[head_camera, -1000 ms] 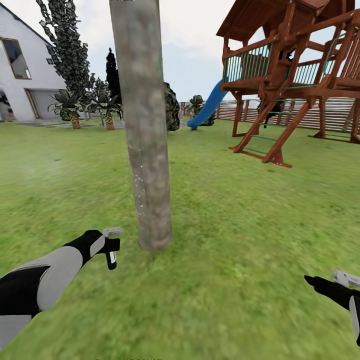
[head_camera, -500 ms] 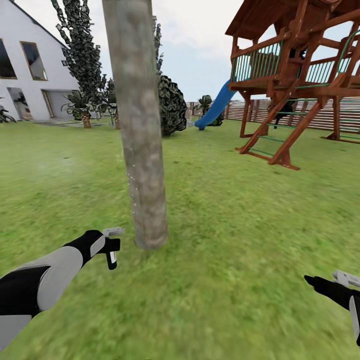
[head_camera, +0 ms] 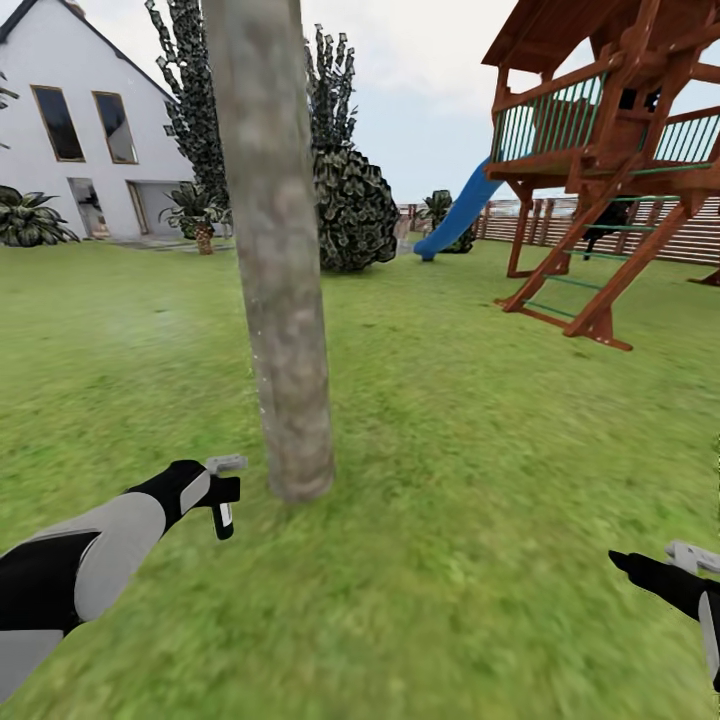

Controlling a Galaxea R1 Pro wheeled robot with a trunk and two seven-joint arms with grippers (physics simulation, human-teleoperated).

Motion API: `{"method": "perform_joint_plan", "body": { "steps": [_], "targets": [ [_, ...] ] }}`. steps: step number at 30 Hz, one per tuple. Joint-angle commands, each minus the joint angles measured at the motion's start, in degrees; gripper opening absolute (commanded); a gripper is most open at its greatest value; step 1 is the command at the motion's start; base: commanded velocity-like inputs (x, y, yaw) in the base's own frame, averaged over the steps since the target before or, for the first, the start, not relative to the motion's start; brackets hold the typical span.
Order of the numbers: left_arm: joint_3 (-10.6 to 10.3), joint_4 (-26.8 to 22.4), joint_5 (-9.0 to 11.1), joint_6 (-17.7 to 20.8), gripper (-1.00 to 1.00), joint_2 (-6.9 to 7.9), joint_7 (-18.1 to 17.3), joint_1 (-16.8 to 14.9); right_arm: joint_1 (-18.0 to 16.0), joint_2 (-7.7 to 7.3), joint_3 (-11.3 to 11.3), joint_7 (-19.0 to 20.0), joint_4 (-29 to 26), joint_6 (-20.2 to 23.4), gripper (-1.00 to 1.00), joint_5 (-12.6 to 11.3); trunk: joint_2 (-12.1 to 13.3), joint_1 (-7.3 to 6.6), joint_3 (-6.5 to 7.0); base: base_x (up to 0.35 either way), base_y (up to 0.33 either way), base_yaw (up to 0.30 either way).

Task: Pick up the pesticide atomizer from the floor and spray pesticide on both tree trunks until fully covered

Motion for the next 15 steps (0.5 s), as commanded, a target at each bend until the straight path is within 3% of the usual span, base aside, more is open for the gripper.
{"method": "perform_joint_plan", "body": {
  "steps": [1,7,15],
  "targets": [
    [0.4,-0.1,-0.1,0.4,-1.00,0.02,-0.1,0.0,-0.1,0.01,-0.2,0.5,0.0,0.1,1.00,0.6,0.0,0.00,-0.06,0.158,-0.308,0.003],
    [0.4,-0.1,-0.1,0.4,-1.00,0.01,-0.1,0.0,-0.1,0.05,-0.2,0.5,0.0,0.1,1.00,0.6,0.0,0.00,-0.06,0.146,-0.308,0.185],
    [0.3,-0.1,-0.1,0.4,-1.00,-0.02,0.0,0.0,-0.1,0.02,-0.2,0.5,0.0,0.1,1.00,0.6,0.0,0.00,-0.06,0.008,-0.314,0.205]
  ]
}}
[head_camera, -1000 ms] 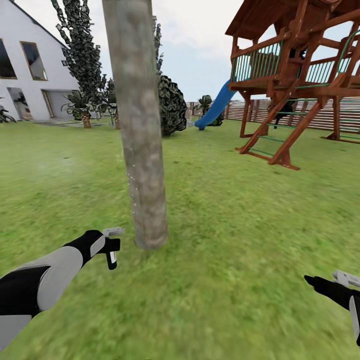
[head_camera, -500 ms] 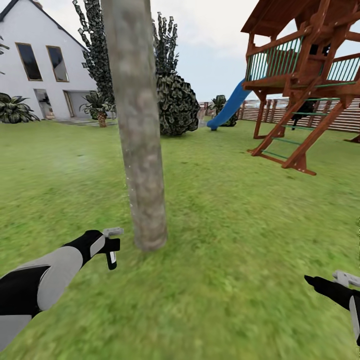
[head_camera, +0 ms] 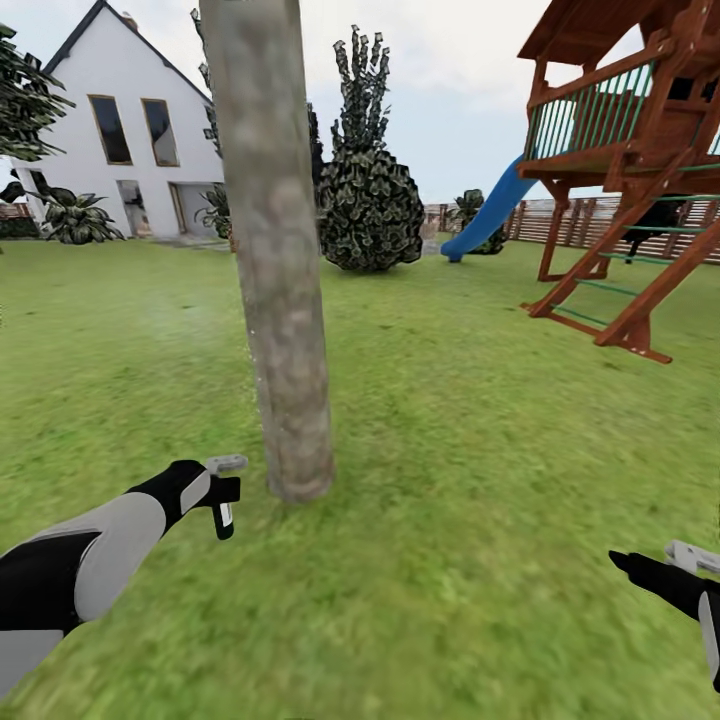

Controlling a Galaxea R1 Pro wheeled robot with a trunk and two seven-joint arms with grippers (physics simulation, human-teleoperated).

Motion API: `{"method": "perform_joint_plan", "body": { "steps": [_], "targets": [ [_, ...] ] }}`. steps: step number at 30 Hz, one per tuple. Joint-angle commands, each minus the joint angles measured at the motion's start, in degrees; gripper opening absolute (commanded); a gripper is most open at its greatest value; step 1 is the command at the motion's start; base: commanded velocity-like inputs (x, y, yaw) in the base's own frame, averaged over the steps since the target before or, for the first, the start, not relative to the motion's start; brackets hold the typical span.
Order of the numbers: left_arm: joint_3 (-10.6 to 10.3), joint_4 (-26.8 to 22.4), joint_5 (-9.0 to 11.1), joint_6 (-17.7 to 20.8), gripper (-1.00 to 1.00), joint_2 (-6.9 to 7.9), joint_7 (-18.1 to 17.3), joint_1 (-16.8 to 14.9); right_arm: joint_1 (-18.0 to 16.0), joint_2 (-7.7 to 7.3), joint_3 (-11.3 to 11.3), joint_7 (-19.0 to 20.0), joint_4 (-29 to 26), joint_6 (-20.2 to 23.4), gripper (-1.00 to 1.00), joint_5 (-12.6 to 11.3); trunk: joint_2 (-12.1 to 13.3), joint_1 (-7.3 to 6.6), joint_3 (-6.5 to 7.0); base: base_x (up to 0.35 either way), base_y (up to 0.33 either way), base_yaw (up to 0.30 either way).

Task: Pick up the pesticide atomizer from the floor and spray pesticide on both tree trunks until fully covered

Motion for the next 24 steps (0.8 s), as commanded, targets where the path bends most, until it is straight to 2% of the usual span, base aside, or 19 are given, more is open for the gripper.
{"method": "perform_joint_plan", "body": {
  "steps": [1,6,15,21,22,23,24],
  "targets": [
    [0.4,-0.1,0.0,0.3,-1.00,0.00,-0.1,0.0,-0.1,0.04,-0.2,0.5,0.0,0.1,1.00,0.6,0.0,-0.01,-0.06,0.000,-0.315,0.027],
    [0.4,-0.1,0.0,0.3,-1.00,0.00,0.0,0.0,-0.1,0.04,-0.2,0.5,0.0,0.1,1.00,0.6,0.0,-0.01,-0.06,0.000,-0.315,0.040],
    [0.5,0.2,0.0,0.6,-1.00,0.09,0.1,0.0,-0.1,0.04,-0.2,0.4,0.1,0.1,1.00,0.6,0.0,-0.01,-0.06,0.000,-0.315,0.210],
    [0.4,-1.4,-0.1,1.1,-1.00,-0.57,0.2,-0.1,-0.1,0.05,-0.2,0.4,0.1,0.1,1.00,0.6,0.0,-0.01,-0.06,0.000,-0.073,0.015],
    [0.4,-3.1,-0.1,2.3,-1.00,-0.81,0.2,-0.1,-0.1,0.02,-0.2,0.4,0.1,0.1,1.00,0.6,0.0,-0.01,-0.06,0.000,-0.008,0.002],
    [0.4,-9.5,-0.1,9.3,-1.00,-1.53,0.2,-0.1,-0.1,-0.01,-0.2,0.4,0.1,0.1,1.00,0.6,0.0,-0.01,-0.06,0.000,-0.002,0.001],
    [0.4,-13.9,-0.1,14.4,-1.00,-1.98,0.2,0.0,-0.1,-0.02,-0.2,0.4,0.1,0.0,1.00,0.6,0.0,-0.01,-0.06,0.000,-0.001,0.000]
  ]
}}
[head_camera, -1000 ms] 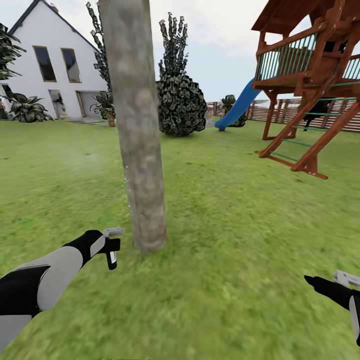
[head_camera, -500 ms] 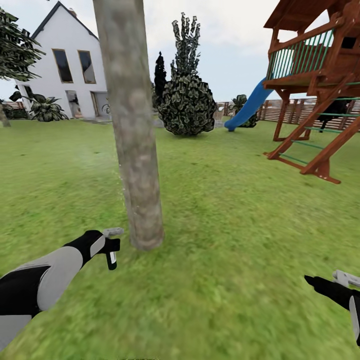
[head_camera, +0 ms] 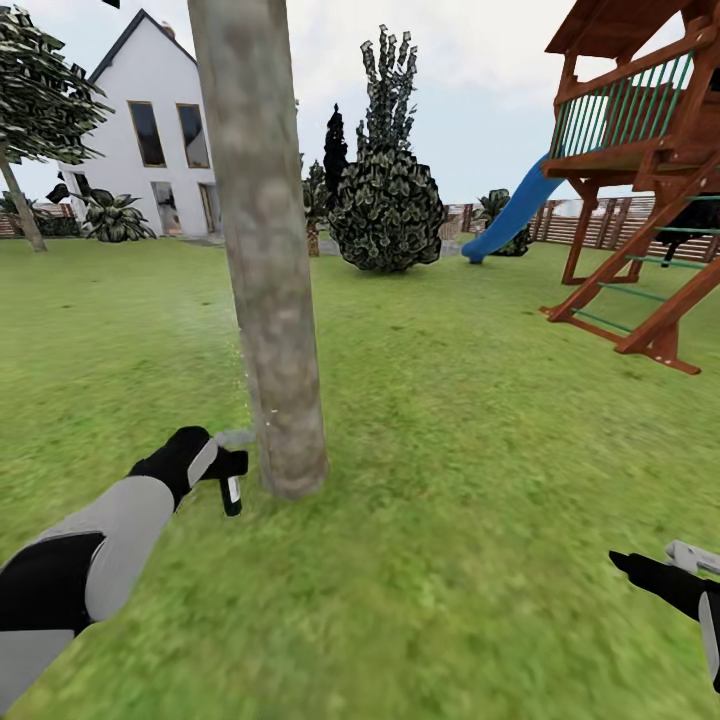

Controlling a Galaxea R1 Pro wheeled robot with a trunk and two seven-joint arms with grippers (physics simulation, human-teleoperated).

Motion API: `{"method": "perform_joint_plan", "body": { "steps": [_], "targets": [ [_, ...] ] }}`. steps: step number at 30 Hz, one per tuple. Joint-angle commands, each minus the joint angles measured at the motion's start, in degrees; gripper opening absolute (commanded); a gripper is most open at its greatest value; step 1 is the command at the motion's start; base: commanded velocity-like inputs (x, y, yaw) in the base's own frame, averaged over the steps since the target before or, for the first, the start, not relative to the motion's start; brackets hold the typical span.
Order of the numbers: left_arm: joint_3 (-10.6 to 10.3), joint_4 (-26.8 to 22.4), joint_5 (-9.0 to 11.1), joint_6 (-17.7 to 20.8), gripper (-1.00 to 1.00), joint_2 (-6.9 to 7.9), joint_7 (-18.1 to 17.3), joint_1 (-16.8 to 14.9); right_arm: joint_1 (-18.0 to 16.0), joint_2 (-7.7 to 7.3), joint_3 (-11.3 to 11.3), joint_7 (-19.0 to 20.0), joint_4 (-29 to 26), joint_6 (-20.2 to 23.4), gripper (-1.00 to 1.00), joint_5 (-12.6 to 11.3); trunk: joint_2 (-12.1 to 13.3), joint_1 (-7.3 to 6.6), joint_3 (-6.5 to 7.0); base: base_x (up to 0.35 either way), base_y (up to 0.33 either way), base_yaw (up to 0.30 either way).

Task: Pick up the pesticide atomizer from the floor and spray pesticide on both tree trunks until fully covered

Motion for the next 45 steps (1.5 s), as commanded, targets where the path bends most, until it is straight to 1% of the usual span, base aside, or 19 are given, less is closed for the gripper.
{"method": "perform_joint_plan", "body": {
  "steps": [1,3,4,6,10,12,15,16,18,19,21,26,28,32,36,41,45],
  "targets": [
    [0.3,-3.6,-0.3,4.0,-1.00,-0.24,-0.1,0.0,-0.1,0.02,-0.2,0.5,-0.1,0.2,1.00,0.6,0.0,0.00,-0.07,0.000,0.000,0.000],
    [0.3,-12.5,-0.4,13.2,-1.00,-0.99,-0.1,0.0,-0.1,0.02,-0.2,0.5,-0.1,0.2,1.00,0.6,0.0,0.00,-0.07,0.000,0.000,0.000],
    [0.3,-15.3,-0.5,15.4,-1.00,-1.11,-0.1,0.0,-0.1,-0.01,-0.2,0.5,-0.1,0.2,1.00,0.6,0.0,0.00,-0.07,0.000,0.000,0.000],
    [0.3,-16.8,-0.6,16.7,-1.00,-1.17,0.0,-0.2,-0.1,-0.04,-0.2,0.5,-0.1,0.2,1.00,0.6,0.0,0.00,-0.07,0.000,0.000,0.000],
    [0.3,-17.3,-0.7,17.2,-1.00,-1.28,0.0,-0.6,-0.1,0.01,-0.2,0.5,-0.1,0.2,1.00,0.6,0.0,0.00,-0.07,0.000,0.000,0.000],
    [0.3,-17.4,-0.7,17.2,-1.00,-1.84,0.0,-0.9,-0.1,0.02,-0.2,0.5,-0.1,0.2,1.00,0.6,0.0,0.00,-0.07,0.000,0.000,0.000],
    [0.3,-17.4,-0.7,17.3,-1.00,-3.42,0.0,-3.3,-0.1,0.02,-0.2,0.5,-0.1,0.2,1.00,0.6,0.0,0.00,-0.07,0.000,0.000,0.000],
    [0.3,-17.3,-0.7,17.3,-1.00,-3.75,0.0,-4.3,-0.1,0.02,-0.2,0.5,-0.1,0.2,1.00,0.6,0.0,0.00,-0.07,0.000,0.000,0.000],
    [0.3,-17.2,-0.8,17.4,-1.00,-3.96,0.1,-6.1,-0.1,-0.01,-0.2,0.5,-0.1,0.2,1.00,0.6,0.0,0.00,-0.07,0.000,0.000,0.000],
    [0.3,-17.1,-0.8,17.4,-1.00,-3.96,0.1,-7.6,-0.1,-0.05,-0.2,0.5,-0.1,0.2,1.00,0.6,0.0,0.00,-0.07,0.000,0.000,0.000],
    [0.3,-17.0,-0.8,17.6,-1.00,-3.93,0.1,-9.2,-0.1,-0.07,-0.2,0.5,-0.1,0.2,1.00,0.6,0.0,0.00,-0.07,0.000,0.000,0.000],
    [0.3,-17.1,-0.9,17.6,-1.00,-3.31,0.1,-10.5,-0.1,-0.07,-0.2,0.5,-0.1,0.2,1.00,0.6,0.0,0.00,-0.07,0.000,0.000,0.000],
    [0.3,-17.0,-0.9,17.7,-1.00,-2.76,0.1,-12.1,-0.1,-0.07,-0.2,0.5,0.0,0.2,1.00,0.6,0.0,0.00,-0.07,0.000,0.000,0.000],
    [0.3,-16.8,-0.9,17.7,-1.00,-2.63,0.1,-14.2,-0.1,-0.21,-0.2,0.5,-0.1,0.2,1.00,0.6,0.0,0.00,-0.07,0.000,0.000,0.000],
    [0.3,-16.8,-0.9,17.7,-1.00,-2.67,0.1,-18.1,-0.1,-0.33,-0.2,0.5,0.0,0.2,1.00,0.6,0.0,0.00,-0.07,0.000,0.000,0.000],
    [0.3,-16.5,-0.9,17.7,-1.00,-2.69,0.1,-20.6,-0.1,-0.33,-0.2,0.5,0.0,0.2,1.00,0.6,0.0,0.00,-0.07,0.000,0.000,0.000],
    [0.3,-15.8,-0.9,17.7,-1.00,-2.64,0.1,-21.0,-0.1,-0.43,-0.2,0.5,0.0,0.2,1.00,0.6,0.0,0.00,-0.07,0.000,0.000,0.000]
  ]
}}
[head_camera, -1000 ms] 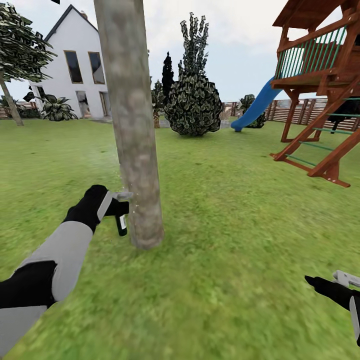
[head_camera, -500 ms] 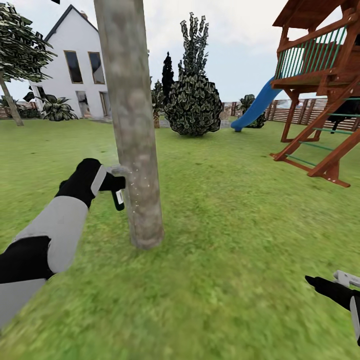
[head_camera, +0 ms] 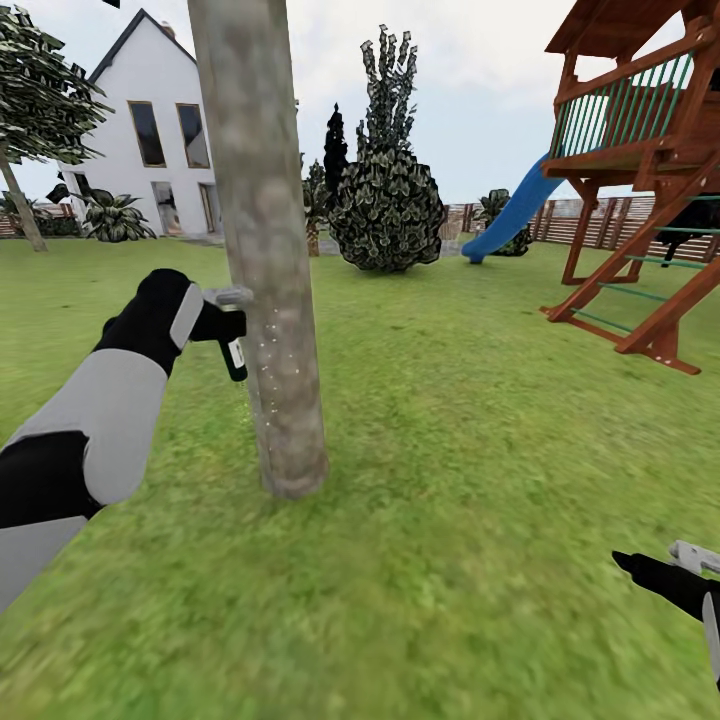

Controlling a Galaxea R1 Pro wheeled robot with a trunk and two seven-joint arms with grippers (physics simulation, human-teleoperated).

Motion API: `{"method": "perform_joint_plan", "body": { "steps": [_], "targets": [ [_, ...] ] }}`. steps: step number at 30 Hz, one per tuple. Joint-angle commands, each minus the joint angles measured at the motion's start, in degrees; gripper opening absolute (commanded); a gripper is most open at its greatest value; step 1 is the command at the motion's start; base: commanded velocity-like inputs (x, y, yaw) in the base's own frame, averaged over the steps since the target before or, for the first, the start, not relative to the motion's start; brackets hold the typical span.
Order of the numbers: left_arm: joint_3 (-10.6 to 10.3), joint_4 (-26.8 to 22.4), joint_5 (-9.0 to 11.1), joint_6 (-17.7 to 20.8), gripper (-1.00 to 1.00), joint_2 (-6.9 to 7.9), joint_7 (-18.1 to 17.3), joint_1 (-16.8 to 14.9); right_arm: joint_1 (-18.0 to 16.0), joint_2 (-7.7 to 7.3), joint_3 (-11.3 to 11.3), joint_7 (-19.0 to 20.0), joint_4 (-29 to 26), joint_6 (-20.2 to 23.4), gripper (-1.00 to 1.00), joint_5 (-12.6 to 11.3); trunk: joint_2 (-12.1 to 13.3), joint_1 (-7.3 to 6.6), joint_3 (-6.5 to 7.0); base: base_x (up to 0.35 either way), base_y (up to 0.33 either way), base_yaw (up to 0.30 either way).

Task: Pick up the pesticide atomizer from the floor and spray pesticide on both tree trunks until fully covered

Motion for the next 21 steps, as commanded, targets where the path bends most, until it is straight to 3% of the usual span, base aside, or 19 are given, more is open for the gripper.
{"method": "perform_joint_plan", "body": {
  "steps": [1,9,17,21],
  "targets": [
    [0.2,0.7,-0.1,0.2,-1.00,-0.01,-0.1,-0.1,-0.1,0.03,-0.2,0.5,-0.1,0.2,1.00,0.6,0.0,-0.01,-0.06,0.000,0.000,0.000],
    [-0.1,8.4,-0.2,0.1,-1.00,-0.07,-0.2,-0.1,-0.1,0.02,-0.2,0.5,-0.1,0.2,1.00,0.6,0.0,-0.01,-0.06,0.000,0.000,0.000],
    [0.0,13.9,-2.2,-0.3,-1.00,3.35,-0.2,0.3,-0.1,0.03,-0.2,0.5,-0.1,0.2,1.00,0.6,0.0,-0.01,-0.06,0.000,0.000,0.000],
    [0.0,21.3,-2.3,-1.3,-1.00,4.28,-0.4,0.5,-0.1,0.06,-0.2,0.5,-0.1,0.2,1.00,0.6,0.0,-0.01,-0.06,0.000,0.000,0.000]
  ]
}}
